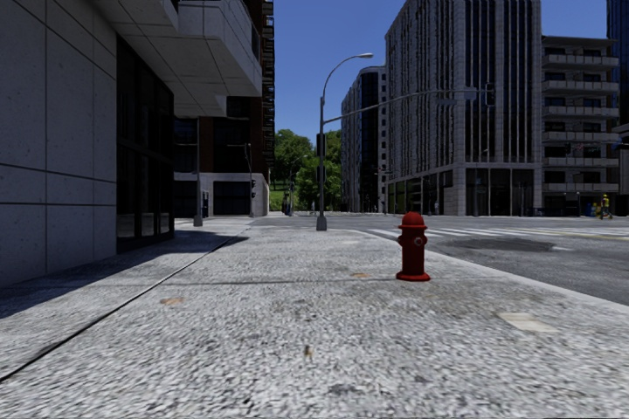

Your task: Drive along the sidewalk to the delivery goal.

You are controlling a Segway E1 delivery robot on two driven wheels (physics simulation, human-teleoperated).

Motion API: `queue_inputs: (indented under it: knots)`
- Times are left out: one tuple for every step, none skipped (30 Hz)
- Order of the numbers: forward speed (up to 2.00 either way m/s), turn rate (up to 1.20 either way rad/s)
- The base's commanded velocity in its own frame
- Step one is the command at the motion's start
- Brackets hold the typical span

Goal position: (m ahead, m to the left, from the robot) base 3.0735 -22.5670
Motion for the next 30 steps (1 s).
queue_inputs:
  knots:
    - [2.00,0.00]
    - [2.00,0.00]
    - [2.00,0.00]
    - [2.00,0.00]
    - [2.00,0.00]
    - [2.00,0.00]
    - [2.00,0.00]
    - [2.00,0.00]
    - [2.00,0.00]
    - [2.00,0.00]
    - [2.00,0.00]
    - [2.00,0.00]
    - [2.00,0.00]
    - [2.00,0.00]
    - [2.00,0.00]
    - [2.00,0.00]
    - [2.00,0.00]
    - [2.00,0.00]
    - [2.00,0.00]
    - [2.00,0.00]
    - [2.00,0.00]
    - [2.00,0.00]
    - [2.00,0.00]
    - [2.00,0.00]
    - [2.00,0.00]
    - [2.00,0.00]
    - [2.00,0.00]
    - [2.00,0.00]
    - [2.00,0.00]
    - [2.00,0.00]
